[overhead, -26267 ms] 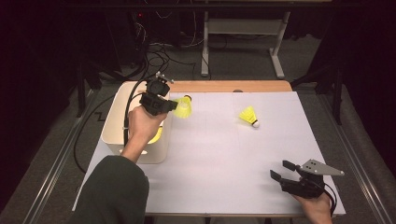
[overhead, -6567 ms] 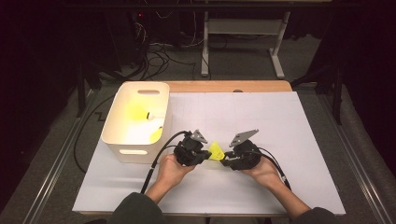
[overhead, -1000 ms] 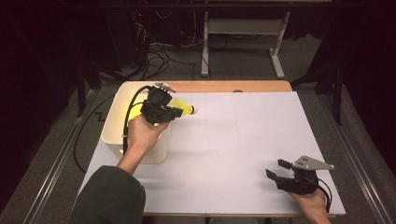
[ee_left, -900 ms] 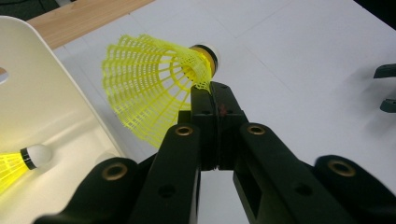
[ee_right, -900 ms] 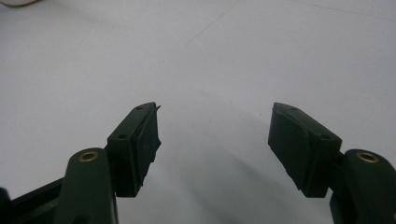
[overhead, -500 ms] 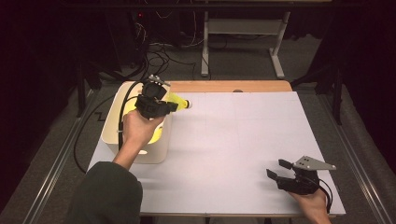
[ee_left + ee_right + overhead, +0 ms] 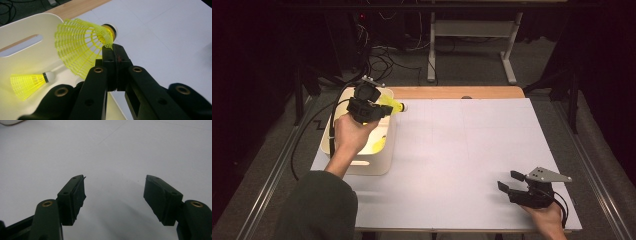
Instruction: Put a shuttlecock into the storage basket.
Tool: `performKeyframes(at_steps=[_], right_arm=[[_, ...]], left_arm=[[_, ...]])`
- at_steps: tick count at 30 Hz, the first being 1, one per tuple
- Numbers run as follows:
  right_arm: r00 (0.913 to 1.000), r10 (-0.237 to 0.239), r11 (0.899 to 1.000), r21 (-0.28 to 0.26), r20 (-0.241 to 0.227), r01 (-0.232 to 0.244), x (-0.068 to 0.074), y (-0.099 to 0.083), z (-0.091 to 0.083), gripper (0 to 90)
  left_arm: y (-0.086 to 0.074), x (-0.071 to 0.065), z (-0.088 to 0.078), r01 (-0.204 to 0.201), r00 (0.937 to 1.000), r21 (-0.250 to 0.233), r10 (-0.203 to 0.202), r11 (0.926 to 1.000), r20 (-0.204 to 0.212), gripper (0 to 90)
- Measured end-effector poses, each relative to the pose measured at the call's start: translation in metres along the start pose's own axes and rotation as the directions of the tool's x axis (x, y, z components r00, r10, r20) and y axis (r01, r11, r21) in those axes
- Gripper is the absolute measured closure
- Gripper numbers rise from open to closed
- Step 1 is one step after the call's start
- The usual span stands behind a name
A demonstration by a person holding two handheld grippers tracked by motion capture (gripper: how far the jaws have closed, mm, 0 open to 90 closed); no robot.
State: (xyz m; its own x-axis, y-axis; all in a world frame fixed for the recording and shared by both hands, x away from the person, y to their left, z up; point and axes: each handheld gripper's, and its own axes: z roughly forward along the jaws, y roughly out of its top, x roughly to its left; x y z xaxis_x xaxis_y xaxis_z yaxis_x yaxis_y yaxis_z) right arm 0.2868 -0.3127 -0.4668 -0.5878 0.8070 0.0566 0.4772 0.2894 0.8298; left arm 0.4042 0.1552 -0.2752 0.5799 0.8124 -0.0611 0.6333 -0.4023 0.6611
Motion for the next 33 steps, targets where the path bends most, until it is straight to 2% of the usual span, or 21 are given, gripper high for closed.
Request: performKeyframes(at_steps=[17,33], right_arm=[[1.0,0.001,1.0,-0.007,0.003,-0.001,-0.002,0.0,-0.001,34.0],[1.0,0.002,1.0,-0.011,0.005,-0.002,-0.002,-0.001,-0.002,33.9]], left_arm=[[-0.005,0.014,-0.005,0.03,0.9991,0.002,-0.03,0.9996,-0.029,89.6],[-0.014,0.03,-0.005,0.077,0.9953,0.011,-0.076,0.997,-0.06,89.7]])
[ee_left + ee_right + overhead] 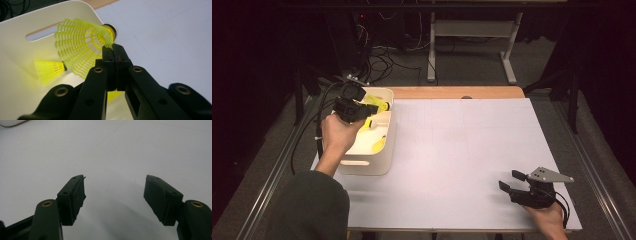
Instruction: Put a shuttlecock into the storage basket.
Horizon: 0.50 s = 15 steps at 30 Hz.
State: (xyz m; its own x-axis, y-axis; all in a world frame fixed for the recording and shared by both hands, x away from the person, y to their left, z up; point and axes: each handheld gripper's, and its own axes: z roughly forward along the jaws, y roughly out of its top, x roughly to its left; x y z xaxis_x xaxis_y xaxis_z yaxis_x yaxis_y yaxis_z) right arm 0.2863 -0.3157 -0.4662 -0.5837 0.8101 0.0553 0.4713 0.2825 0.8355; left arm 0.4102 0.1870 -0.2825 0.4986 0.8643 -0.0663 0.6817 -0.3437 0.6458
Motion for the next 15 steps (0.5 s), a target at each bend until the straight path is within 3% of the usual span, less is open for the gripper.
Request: performKeyframes(at_steps=[15], right_arm=[[1.0,0.002,1.0,0.0,0.001,-0.002,0.0,0.0,0.0,34.0]], left_arm=[[-0.009,0.014,0.026,0.028,0.9988,0.082,-0.025,0.9962,-0.042,89.6]])
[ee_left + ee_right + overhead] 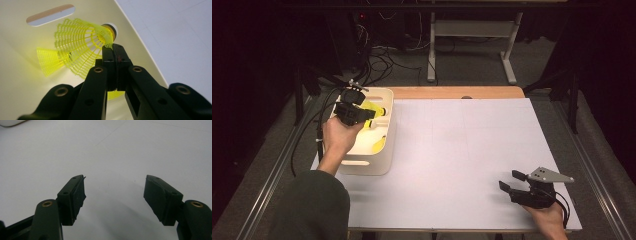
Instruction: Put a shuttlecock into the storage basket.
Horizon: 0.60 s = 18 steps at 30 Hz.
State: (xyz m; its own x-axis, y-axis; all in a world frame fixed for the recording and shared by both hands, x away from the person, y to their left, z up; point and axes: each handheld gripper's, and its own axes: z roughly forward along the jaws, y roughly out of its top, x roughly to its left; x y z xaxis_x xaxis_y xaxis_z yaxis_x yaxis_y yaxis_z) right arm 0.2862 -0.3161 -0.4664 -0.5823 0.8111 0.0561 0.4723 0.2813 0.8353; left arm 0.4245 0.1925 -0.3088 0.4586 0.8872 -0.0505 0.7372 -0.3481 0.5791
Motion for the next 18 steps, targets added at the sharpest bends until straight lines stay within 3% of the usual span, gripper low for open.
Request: performKeyframes(at_steps=[3,18], right_arm=[[1.0,0.0,1.0,0.002,0.001,0.0,0.0,0.0,0.0,34.1],[1.0,0.0,1.0,-0.003,0.0,0.0,0.0,0.0,0.0,34.1]], left_arm=[[-0.002,0.001,0.008,-0.001,0.9998,0.026,0.001,0.9997,-0.02,89.6],[-0.01,0.012,0.032,0.019,0.9998,0.098,-0.018,0.995,-0.009,89.4]])
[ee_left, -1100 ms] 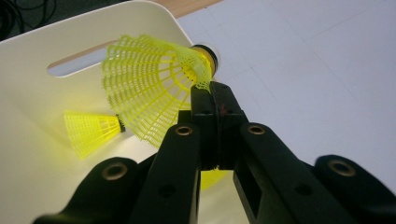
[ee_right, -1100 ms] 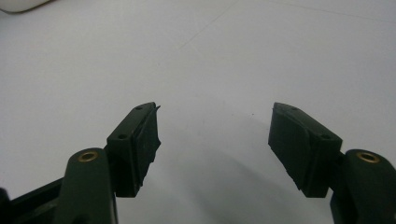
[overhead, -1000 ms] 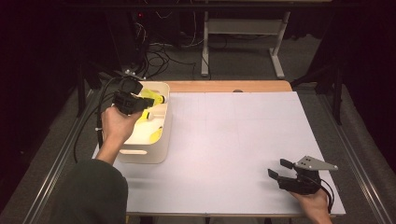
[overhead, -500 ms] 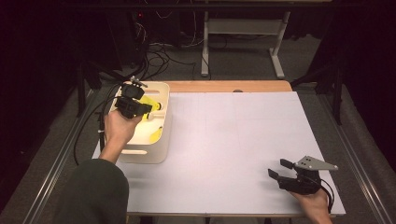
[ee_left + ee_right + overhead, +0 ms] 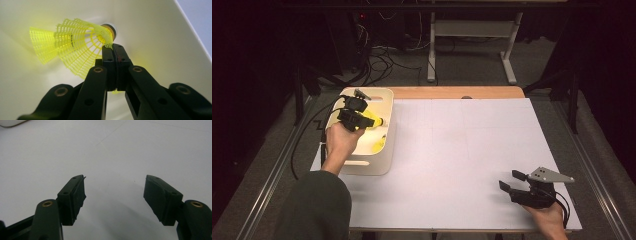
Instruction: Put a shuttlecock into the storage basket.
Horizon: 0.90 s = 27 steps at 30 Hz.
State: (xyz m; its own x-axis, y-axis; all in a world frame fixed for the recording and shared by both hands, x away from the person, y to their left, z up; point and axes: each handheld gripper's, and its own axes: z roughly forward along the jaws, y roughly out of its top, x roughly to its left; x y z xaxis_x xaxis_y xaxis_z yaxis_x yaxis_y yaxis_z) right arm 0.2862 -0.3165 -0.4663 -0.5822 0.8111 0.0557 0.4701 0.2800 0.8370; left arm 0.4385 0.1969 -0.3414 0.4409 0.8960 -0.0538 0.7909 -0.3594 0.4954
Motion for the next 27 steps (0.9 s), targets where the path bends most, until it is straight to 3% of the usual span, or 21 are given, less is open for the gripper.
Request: performKeyframes(at_steps=[22,27], right_arm=[[1.0,0.007,1.0,-0.003,0.0,-0.007,-0.0013,-0.0003,-0.0004,34.1],[1.0,0.008,1.0,-0.002,-0.002,-0.008,-0.0013,-0.0004,-0.0002,34.2]], left_arm=[[-0.0007,0.005,0.008,0.021,0.9997,0.019,-0.021,0.9996,-0.015,88.1],[-0.0006,0.0062,0.0064,0.038,0.9993,0.011,-0.038,0.9992,0.006,75.9]])
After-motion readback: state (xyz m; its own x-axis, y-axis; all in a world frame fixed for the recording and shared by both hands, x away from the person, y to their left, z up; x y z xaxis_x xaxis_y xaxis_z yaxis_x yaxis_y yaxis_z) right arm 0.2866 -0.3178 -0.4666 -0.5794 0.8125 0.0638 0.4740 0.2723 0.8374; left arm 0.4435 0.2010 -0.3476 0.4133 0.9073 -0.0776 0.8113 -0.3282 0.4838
